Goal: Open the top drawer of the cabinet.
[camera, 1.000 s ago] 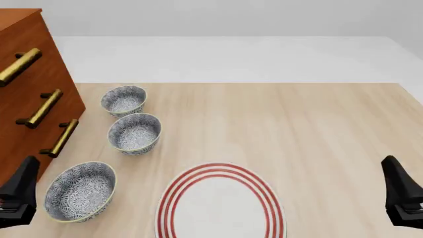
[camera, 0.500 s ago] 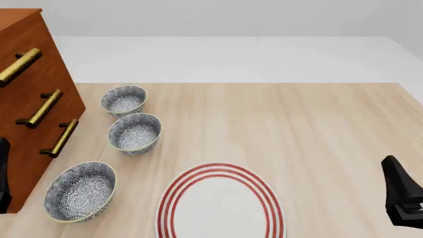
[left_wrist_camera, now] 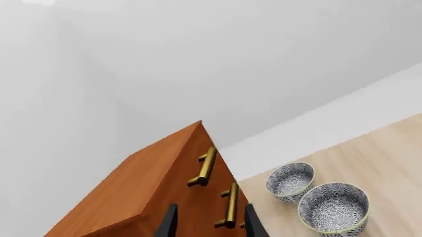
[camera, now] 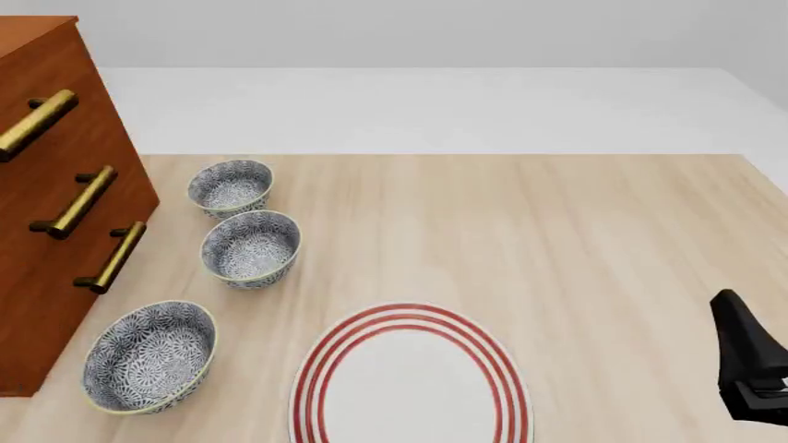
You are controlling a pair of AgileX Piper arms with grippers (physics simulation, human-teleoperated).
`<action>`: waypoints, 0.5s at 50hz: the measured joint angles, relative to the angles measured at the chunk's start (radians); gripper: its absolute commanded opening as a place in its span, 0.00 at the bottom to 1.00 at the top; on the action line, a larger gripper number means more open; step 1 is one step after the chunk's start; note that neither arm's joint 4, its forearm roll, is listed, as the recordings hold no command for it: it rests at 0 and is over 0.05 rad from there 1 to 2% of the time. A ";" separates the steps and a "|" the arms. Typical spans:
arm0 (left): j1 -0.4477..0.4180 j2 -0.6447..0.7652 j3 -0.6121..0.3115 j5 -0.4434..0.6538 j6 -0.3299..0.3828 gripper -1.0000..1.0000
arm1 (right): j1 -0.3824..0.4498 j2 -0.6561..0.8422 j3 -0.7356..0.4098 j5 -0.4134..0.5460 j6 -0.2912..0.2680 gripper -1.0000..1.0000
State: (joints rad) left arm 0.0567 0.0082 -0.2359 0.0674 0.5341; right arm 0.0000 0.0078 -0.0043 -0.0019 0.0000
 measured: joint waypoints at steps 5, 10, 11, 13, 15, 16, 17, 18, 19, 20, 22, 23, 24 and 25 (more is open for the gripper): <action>-0.018 0.007 -0.011 0.008 0.086 1.00 | 0.000 0.000 0.000 0.000 0.000 1.00; -0.027 0.019 -0.018 0.002 0.168 1.00 | 0.000 0.000 0.000 0.000 0.000 1.00; -0.027 0.021 -0.018 -0.002 0.183 1.00 | 0.000 0.000 0.000 0.000 0.000 1.00; -0.028 0.029 -0.018 -0.009 0.213 1.00 | 0.000 0.000 0.000 0.000 0.000 1.00; -0.029 0.036 -0.019 -0.014 0.240 1.00 | 0.000 0.000 0.000 0.000 0.000 1.00; -0.030 0.040 -0.021 -0.014 0.252 1.00 | 0.000 0.000 0.000 0.000 0.000 1.00; -0.032 0.043 -0.023 -0.015 0.266 1.00 | 0.000 0.000 0.000 0.000 0.000 1.00; -0.034 0.046 -0.024 -0.016 0.279 1.00 | 0.000 0.000 0.000 0.000 0.000 1.00; -0.036 0.048 -0.027 -0.014 0.291 1.00 | 0.000 0.000 0.000 0.000 0.000 1.00; -0.038 0.052 -0.031 -0.013 0.301 1.00 | 0.000 0.000 0.000 0.000 0.000 1.00; -0.041 0.059 -0.038 -0.010 0.324 1.00 | 0.000 0.000 0.000 0.000 0.000 1.00; -0.043 0.062 -0.042 -0.008 0.335 1.00 | 0.000 0.000 0.000 0.000 0.000 1.00; -0.045 0.066 -0.045 -0.006 0.347 1.00 | 0.000 0.000 0.000 0.000 0.000 1.00; -0.047 0.069 -0.047 -0.004 0.357 1.00 | 0.000 0.000 0.000 0.000 0.000 1.00</action>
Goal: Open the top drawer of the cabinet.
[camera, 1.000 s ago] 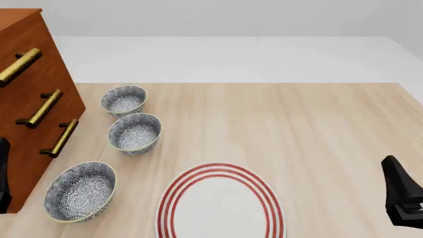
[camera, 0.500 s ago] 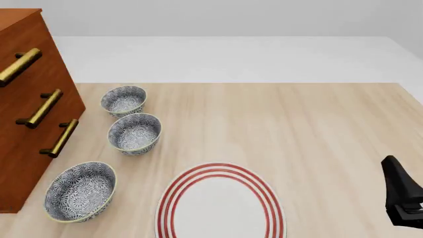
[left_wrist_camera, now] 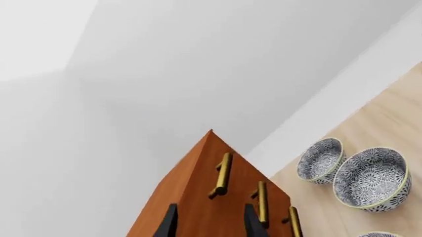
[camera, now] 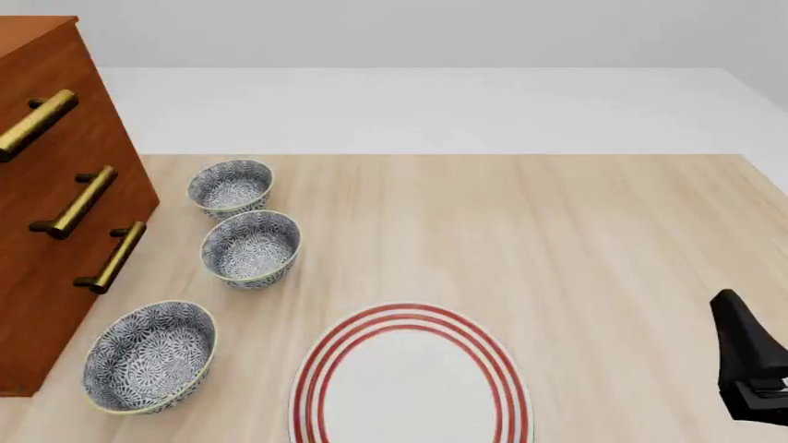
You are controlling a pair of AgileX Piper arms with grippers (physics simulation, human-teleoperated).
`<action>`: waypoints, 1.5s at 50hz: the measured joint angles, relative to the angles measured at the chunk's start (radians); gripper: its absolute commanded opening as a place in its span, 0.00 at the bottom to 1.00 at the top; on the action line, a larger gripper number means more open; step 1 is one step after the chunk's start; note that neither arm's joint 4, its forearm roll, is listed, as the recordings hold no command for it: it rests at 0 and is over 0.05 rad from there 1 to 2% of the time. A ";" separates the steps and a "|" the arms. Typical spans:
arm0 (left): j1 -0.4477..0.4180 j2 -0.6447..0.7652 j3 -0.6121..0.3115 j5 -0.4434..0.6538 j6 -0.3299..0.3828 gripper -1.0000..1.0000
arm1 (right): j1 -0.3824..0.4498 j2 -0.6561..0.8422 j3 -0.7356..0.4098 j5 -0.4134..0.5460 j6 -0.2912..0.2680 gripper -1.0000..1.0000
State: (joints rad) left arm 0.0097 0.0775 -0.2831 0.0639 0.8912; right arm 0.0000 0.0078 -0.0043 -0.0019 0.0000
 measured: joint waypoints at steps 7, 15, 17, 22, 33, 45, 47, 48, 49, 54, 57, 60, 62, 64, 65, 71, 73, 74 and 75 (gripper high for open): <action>-0.004 0.031 -0.012 0.003 0.056 1.00 | 0.000 0.000 0.000 0.000 0.000 1.00; 0.003 0.082 -0.030 -0.011 0.095 1.00 | 0.000 0.000 0.000 0.000 0.000 1.00; 0.005 0.095 -0.032 -0.017 0.105 1.00 | 0.000 0.000 0.000 0.000 0.000 1.00; 0.015 0.133 -0.041 -0.035 0.122 1.00 | 0.000 0.000 0.000 0.000 0.000 1.00; 0.050 0.237 -0.046 -0.093 0.152 1.00 | 0.000 0.000 0.000 0.000 0.000 1.00; 0.082 0.326 -0.035 -0.158 0.188 1.00 | 0.000 0.000 0.000 0.000 0.000 1.00; 0.086 0.339 -0.033 -0.167 0.193 1.00 | 0.000 0.000 0.000 0.000 0.000 1.00; 0.089 0.346 -0.032 -0.172 0.196 1.00 | 0.000 0.000 0.000 0.000 0.000 1.00; 0.091 0.352 -0.031 -0.177 0.200 1.00 | 0.000 0.000 0.000 0.000 0.000 1.00; 0.103 0.385 -0.021 -0.210 0.220 1.00 | 0.000 0.000 0.000 0.000 0.000 1.00; 0.110 0.402 -0.016 -0.227 0.230 1.00 | 0.000 0.000 0.000 0.000 0.000 1.00; 0.115 0.420 -0.013 -0.242 0.240 1.00 | 0.000 0.000 0.000 0.000 0.000 1.00; 0.118 0.431 -0.013 -0.251 0.246 1.00 | 0.000 0.000 0.000 0.000 0.000 1.00; 0.120 0.441 -0.014 -0.259 0.252 1.00 | 0.000 0.000 0.000 0.000 0.000 1.00; 0.121 0.446 -0.014 -0.262 0.254 1.00 | 0.000 0.000 0.000 0.000 0.000 1.00; 0.127 0.477 -0.016 -0.283 0.272 1.00 | 0.000 0.000 0.000 0.000 0.000 1.00; 0.129 0.487 -0.017 -0.290 0.277 1.00 | 0.000 0.000 0.000 0.000 0.000 1.00; 0.130 0.492 -0.016 -0.295 0.280 1.00 | 0.000 0.000 0.000 0.000 0.000 1.00; 0.131 0.498 -0.016 -0.300 0.283 1.00 | 0.000 0.000 0.000 0.000 0.000 1.00</action>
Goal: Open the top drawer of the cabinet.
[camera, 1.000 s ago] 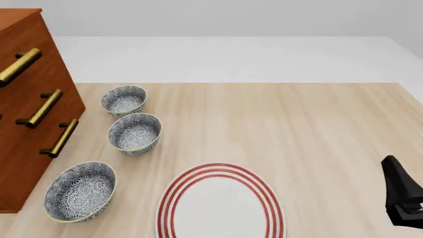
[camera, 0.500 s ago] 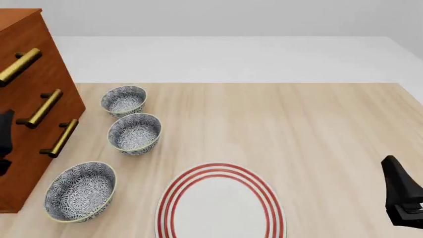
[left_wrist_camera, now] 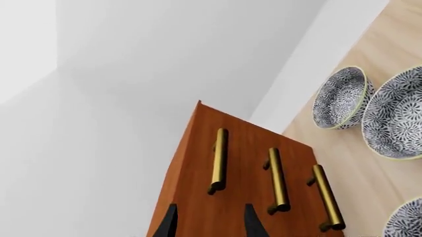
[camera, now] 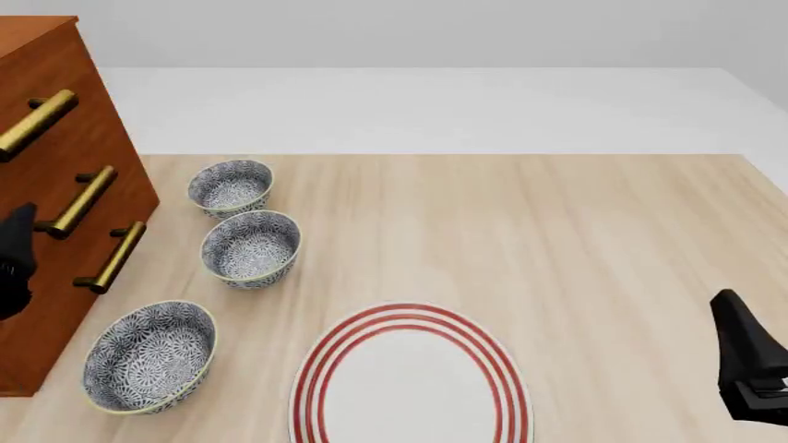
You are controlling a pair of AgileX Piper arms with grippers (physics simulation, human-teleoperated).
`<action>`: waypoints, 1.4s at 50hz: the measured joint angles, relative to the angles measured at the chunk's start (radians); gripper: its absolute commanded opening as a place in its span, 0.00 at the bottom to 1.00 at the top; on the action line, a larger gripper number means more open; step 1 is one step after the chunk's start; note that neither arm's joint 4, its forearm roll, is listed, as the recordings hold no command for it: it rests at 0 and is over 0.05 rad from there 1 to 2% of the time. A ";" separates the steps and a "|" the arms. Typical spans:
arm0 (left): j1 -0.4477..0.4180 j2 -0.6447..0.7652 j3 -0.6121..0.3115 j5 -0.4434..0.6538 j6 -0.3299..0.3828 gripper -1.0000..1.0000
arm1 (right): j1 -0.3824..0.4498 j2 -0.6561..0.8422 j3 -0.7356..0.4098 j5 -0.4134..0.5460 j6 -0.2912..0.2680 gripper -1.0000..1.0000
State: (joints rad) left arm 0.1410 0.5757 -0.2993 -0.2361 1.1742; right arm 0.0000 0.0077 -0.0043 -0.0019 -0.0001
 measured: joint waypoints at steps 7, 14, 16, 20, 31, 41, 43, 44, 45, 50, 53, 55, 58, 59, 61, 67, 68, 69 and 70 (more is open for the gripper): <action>0.008 0.042 0.008 -0.045 0.021 1.00 | 0.000 0.000 0.000 0.000 0.000 1.00; 0.015 0.086 0.014 -0.090 0.037 1.00 | 0.000 0.000 0.000 0.000 0.000 1.00; 0.016 0.097 0.016 -0.102 0.041 1.00 | 0.000 0.000 0.000 0.000 0.000 1.00; 0.017 0.122 0.017 -0.126 0.047 1.00 | 0.000 0.000 0.000 0.000 0.000 1.00; 0.019 0.189 0.014 -0.186 0.057 1.00 | 0.000 0.000 0.000 0.000 0.000 1.00; 0.024 0.246 0.010 -0.232 0.062 1.00 | 0.000 0.000 0.000 0.000 0.000 1.00; 0.027 0.255 0.008 -0.239 0.062 1.00 | 0.000 0.000 0.000 0.000 0.000 1.00; 0.028 0.260 0.007 -0.242 0.062 1.00 | 0.000 0.000 0.000 0.000 0.000 1.00; 0.029 0.264 0.006 -0.245 0.062 1.00 | 0.000 0.000 0.000 0.000 0.000 1.00; 0.034 0.283 0.003 -0.260 0.064 1.00 | 0.000 0.000 0.000 0.000 0.000 1.00; 0.037 0.293 0.001 -0.267 0.065 1.00 | 0.000 0.000 0.000 0.000 0.000 1.00; 0.039 0.300 -0.001 -0.272 0.065 1.00 | 0.000 0.000 0.000 0.000 0.000 1.00; 0.042 0.310 -0.005 -0.280 0.063 1.00 | 0.000 0.000 0.000 0.000 0.000 1.00; 0.043 0.313 -0.006 -0.283 0.063 1.00 | 0.000 0.000 0.000 0.000 0.000 1.00; 0.044 0.321 -0.008 -0.290 0.063 1.00 | 0.000 0.000 0.000 0.000 0.000 1.00; 0.047 0.343 -0.012 -0.309 0.063 1.00 | 0.000 0.000 0.000 0.000 0.000 1.00; 0.048 0.347 -0.012 -0.312 0.063 1.00 | 0.000 0.000 0.000 0.000 0.000 1.00; 0.048 0.351 -0.013 -0.315 0.062 1.00 | 0.000 0.000 0.000 0.000 0.000 1.00; 0.048 0.355 -0.013 -0.318 0.062 1.00 | 0.000 0.000 0.000 0.000 0.000 1.00</action>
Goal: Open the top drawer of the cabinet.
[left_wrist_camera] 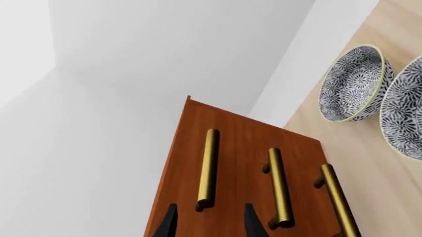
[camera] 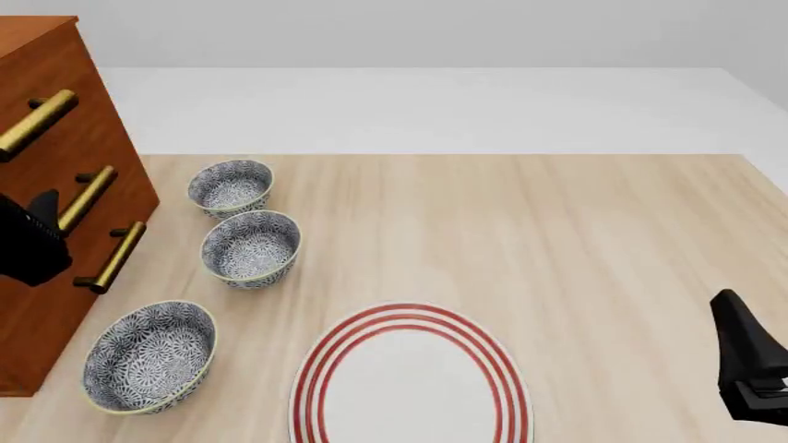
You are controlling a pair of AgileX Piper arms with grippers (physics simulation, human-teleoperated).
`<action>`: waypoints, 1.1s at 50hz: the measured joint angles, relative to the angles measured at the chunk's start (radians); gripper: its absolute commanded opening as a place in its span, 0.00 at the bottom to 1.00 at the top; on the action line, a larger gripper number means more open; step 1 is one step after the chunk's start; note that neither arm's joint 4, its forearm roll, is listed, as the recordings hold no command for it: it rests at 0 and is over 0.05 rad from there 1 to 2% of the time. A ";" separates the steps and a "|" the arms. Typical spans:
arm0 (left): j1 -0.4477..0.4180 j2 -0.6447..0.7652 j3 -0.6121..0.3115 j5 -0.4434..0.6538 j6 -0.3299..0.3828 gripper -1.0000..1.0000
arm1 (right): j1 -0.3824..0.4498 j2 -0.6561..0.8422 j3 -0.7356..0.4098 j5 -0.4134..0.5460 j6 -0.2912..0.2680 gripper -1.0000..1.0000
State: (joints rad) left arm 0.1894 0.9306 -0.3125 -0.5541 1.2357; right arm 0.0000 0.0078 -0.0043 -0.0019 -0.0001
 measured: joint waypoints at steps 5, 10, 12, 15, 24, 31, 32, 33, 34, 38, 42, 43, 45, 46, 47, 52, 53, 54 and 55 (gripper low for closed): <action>0.002 0.017 -0.003 -0.013 -0.003 1.00 | 0.000 0.000 0.000 0.000 0.000 1.00; 0.004 0.032 -0.004 -0.023 -0.004 1.00 | 0.000 0.000 0.000 0.000 0.000 1.00; 0.004 0.037 -0.006 -0.027 -0.004 1.00 | 0.000 0.000 0.000 0.000 0.000 1.00; 0.005 0.046 -0.007 -0.032 -0.006 1.00 | 0.000 0.000 0.000 0.000 0.000 1.00; 0.009 0.066 -0.013 -0.042 -0.008 1.00 | 0.000 0.000 0.000 0.000 0.000 1.00; 0.015 0.079 -0.019 -0.048 -0.009 1.00 | 0.000 0.000 0.000 0.000 0.000 1.00; 0.016 0.081 -0.020 -0.049 -0.009 1.00 | 0.000 0.000 0.000 0.000 0.000 1.00; 0.017 0.084 -0.020 -0.050 -0.009 1.00 | 0.000 0.000 0.000 0.000 0.000 1.00; 0.018 0.085 -0.021 -0.051 -0.010 1.00 | 0.000 0.000 0.000 0.000 0.000 1.00; 0.022 0.092 -0.025 -0.052 -0.010 1.00 | 0.000 0.000 0.000 0.000 0.000 1.00; 0.026 0.097 -0.029 -0.051 -0.010 1.00 | 0.000 0.000 0.000 0.000 0.000 1.00; 0.027 0.098 -0.030 -0.050 -0.011 1.00 | 0.000 0.000 0.000 0.000 0.000 1.00; 0.029 0.101 -0.032 -0.049 -0.011 1.00 | 0.000 0.000 0.000 0.000 0.000 1.00; 0.029 0.101 -0.034 -0.047 -0.011 1.00 | 0.000 0.000 0.000 0.000 0.000 1.00; 0.030 0.102 -0.035 -0.046 -0.011 1.00 | 0.000 0.000 0.000 0.000 0.000 1.00; 0.032 0.105 -0.040 -0.042 -0.011 1.00 | 0.000 0.000 0.000 0.000 0.000 1.00; 0.033 0.105 -0.041 -0.041 -0.011 1.00 | 0.000 0.000 0.000 0.000 0.000 1.00; 0.033 0.106 -0.042 -0.040 -0.011 1.00 | 0.000 0.000 0.000 0.000 0.000 1.00; 0.034 0.107 -0.044 -0.039 -0.011 1.00 | 0.000 0.000 0.000 0.000 0.000 1.00</action>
State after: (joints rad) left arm 0.2235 1.0376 -0.3565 -0.5927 1.2247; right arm 0.0000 0.0078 -0.0043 -0.0019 -0.0001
